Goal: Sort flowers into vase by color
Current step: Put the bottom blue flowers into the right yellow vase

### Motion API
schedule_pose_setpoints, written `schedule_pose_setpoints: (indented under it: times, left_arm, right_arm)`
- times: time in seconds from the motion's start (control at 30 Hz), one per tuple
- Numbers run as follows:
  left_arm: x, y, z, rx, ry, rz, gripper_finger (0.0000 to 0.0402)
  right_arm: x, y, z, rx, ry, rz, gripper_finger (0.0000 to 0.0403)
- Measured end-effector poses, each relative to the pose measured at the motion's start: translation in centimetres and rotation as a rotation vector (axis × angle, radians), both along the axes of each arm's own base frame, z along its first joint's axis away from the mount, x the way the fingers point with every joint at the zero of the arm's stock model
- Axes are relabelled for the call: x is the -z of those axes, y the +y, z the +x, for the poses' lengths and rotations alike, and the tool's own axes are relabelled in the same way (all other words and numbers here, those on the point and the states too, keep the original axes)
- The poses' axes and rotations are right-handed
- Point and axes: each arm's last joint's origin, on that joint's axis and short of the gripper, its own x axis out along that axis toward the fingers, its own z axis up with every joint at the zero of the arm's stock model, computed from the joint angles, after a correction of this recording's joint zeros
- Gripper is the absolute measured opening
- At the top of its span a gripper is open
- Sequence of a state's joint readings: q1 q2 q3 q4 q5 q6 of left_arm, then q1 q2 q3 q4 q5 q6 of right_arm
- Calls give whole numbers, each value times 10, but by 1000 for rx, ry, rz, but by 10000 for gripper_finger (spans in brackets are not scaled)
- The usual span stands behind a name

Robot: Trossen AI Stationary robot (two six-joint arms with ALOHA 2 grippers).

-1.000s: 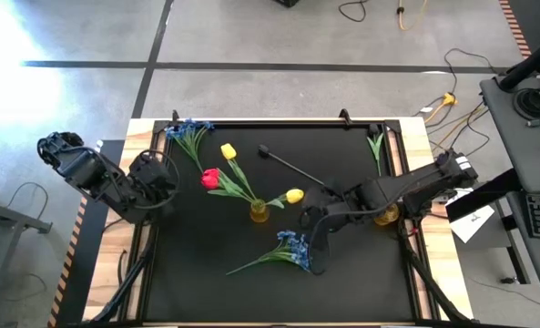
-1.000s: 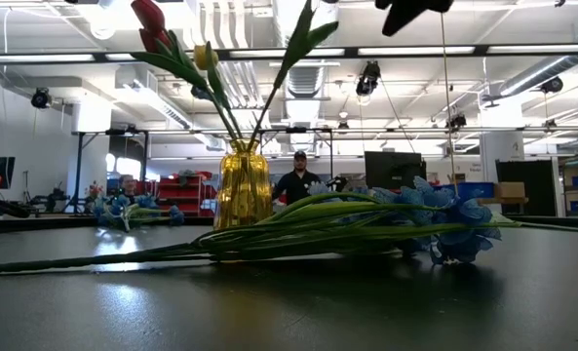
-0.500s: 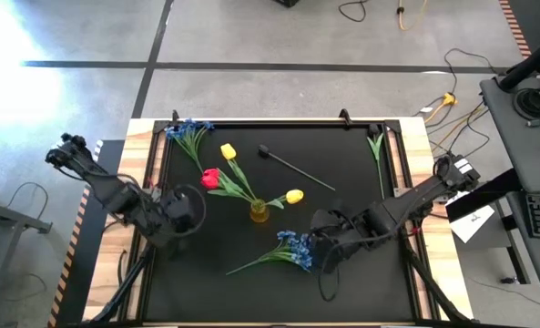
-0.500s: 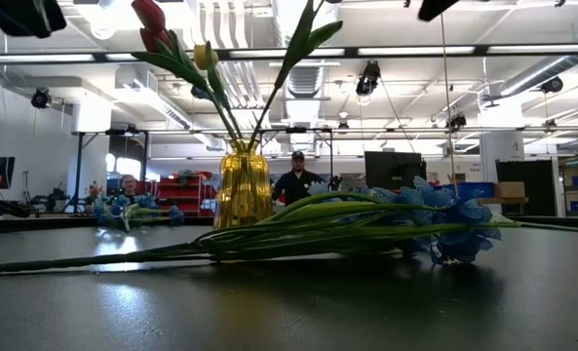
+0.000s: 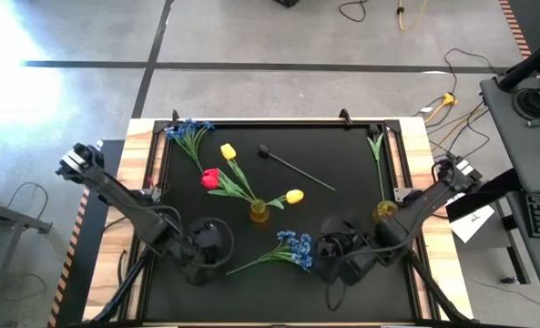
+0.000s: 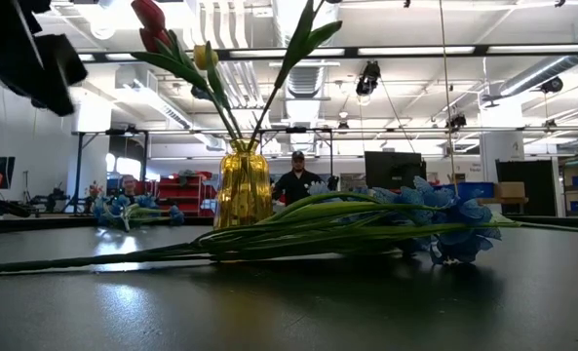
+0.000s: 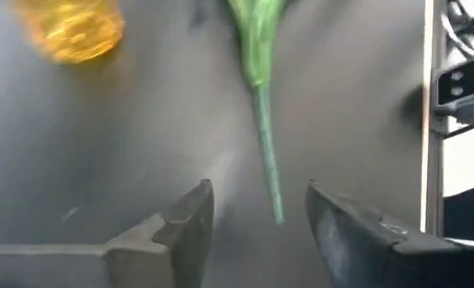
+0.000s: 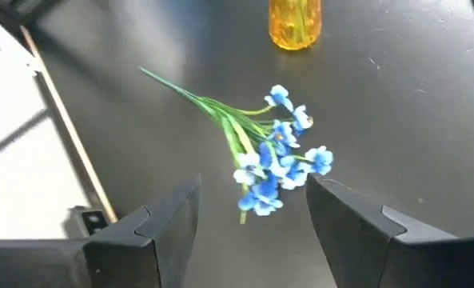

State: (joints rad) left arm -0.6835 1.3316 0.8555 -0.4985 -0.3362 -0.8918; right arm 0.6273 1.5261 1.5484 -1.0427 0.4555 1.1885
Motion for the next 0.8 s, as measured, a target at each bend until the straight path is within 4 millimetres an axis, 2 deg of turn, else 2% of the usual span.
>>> schedule_pose_setpoints:
  times: [0.17, 0.33, 0.5, 0.6, 0.8]
  left_arm:
    - [22, -22, 27, 24, -73, 63, 216]
    - [51, -30, 52, -30, -29, 157, 214]
    - [62, -41, 81, -70, -46, 212, 206]
    - [73, -43, 98, -87, -25, 228, 201]
    - [90, -33, 136, -159, 3, 239, 175]
  right_arm:
    - [-9, 14, -9, 7, -40, 47, 219]
    - [-12, 24, -16, 22, -52, 96, 219]
    - [-12, 27, -18, 44, -55, 120, 219]
    - [-12, 27, -18, 51, -56, 125, 219]
    - [-12, 26, -18, 50, -56, 125, 219]
